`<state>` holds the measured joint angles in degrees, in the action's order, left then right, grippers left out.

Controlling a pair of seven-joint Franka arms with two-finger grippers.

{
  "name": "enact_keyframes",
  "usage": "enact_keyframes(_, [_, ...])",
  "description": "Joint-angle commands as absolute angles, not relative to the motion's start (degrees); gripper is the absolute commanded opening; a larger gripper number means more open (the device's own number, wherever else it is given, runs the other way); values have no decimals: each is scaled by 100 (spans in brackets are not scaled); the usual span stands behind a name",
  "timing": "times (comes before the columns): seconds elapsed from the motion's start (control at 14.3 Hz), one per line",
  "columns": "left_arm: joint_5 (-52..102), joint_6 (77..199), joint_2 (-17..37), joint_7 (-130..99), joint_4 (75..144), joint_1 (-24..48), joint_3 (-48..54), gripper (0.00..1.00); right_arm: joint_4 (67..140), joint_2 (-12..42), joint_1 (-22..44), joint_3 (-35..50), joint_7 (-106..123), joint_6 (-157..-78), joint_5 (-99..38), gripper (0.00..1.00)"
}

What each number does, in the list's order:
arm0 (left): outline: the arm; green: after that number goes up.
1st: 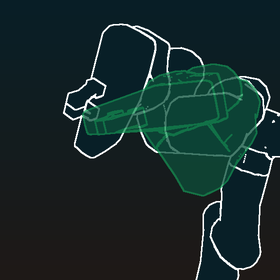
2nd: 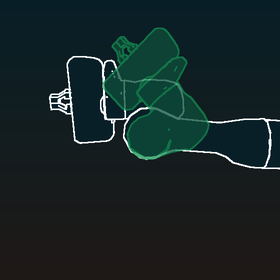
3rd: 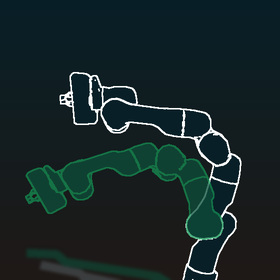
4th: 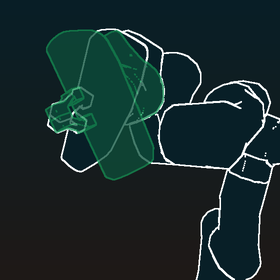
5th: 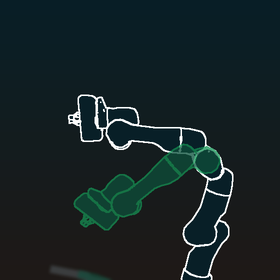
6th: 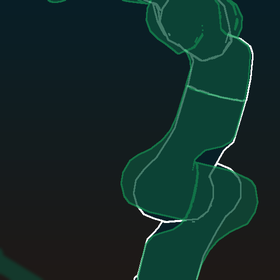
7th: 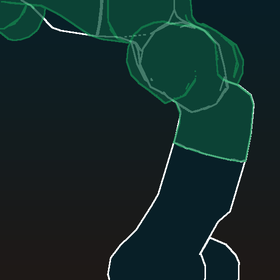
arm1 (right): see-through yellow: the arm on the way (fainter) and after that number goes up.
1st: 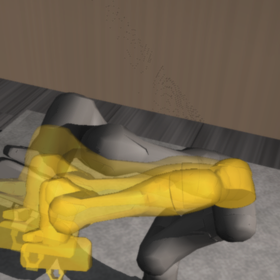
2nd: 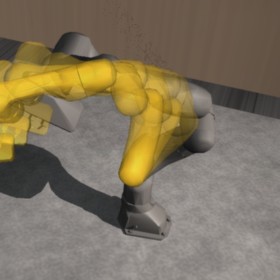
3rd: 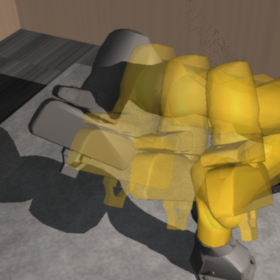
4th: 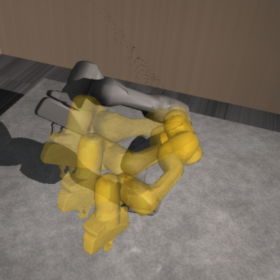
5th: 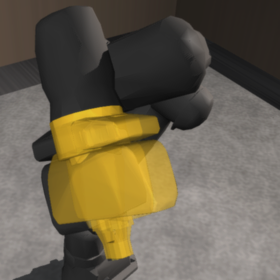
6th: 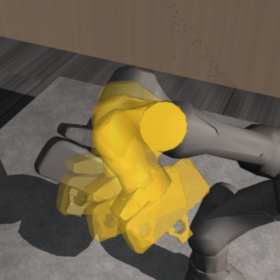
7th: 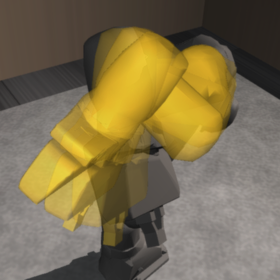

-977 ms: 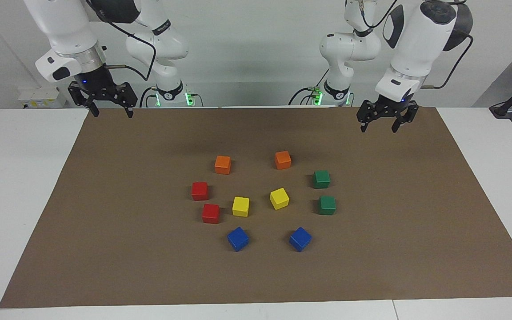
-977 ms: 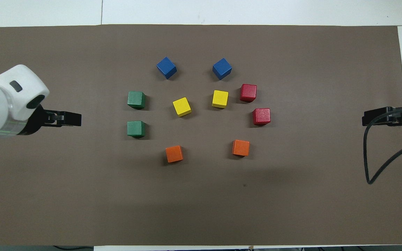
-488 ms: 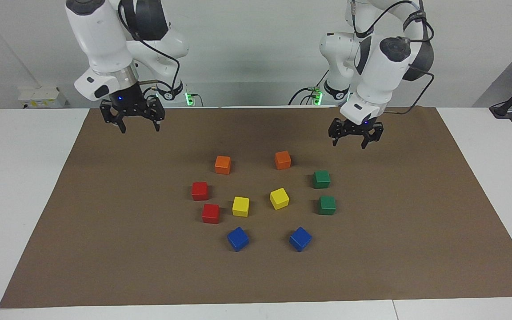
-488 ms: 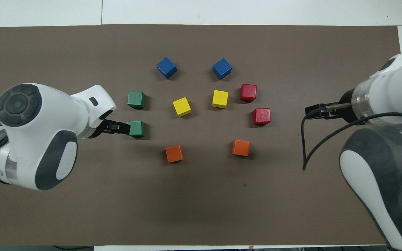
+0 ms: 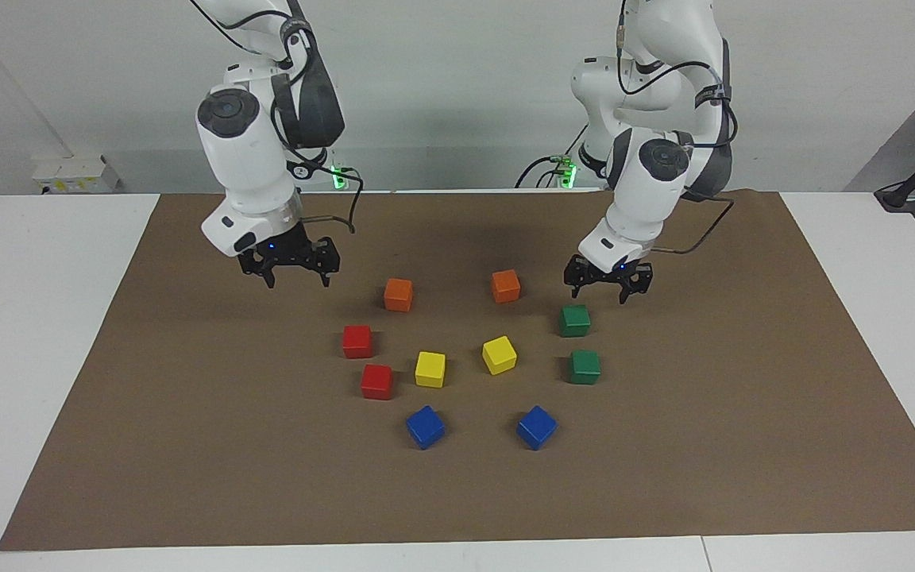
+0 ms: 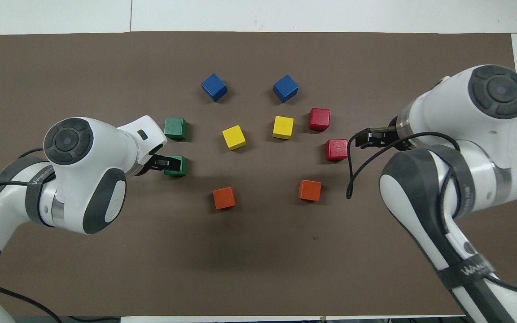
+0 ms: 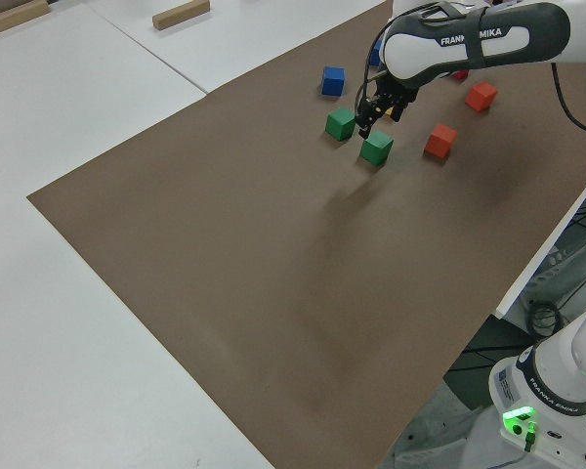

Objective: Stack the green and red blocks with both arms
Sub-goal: 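Lower the left gripper onto green block while the right gripper reaches red block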

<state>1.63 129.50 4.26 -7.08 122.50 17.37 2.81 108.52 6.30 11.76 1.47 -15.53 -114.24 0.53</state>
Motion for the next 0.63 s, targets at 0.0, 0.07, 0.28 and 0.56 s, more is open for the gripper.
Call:
enact_keyframes(0.0, [255, 13341, 501, -1001, 12383, 1986, 193, 100, 10863, 939, 1204, 158, -1792, -11724, -26, 100])
enact_keyframes(0.07, [255, 13464, 518, -1011, 12436, 1995, 193, 100, 10863, 1019, 1222, 158, -1863, -11794, -26, 100])
enact_keyframes(0.28, [255, 13736, 737, -1089, 12480, 2004, 193, 100, 10863, 1195, 1318, 158, -2074, -12049, -35, 100])
enact_keyframes(0.56, [255, 13965, 1010, -1186, 12454, 2057, 185, 100, 10837, 1353, 1529, 150, -2399, -12340, -26, 100])
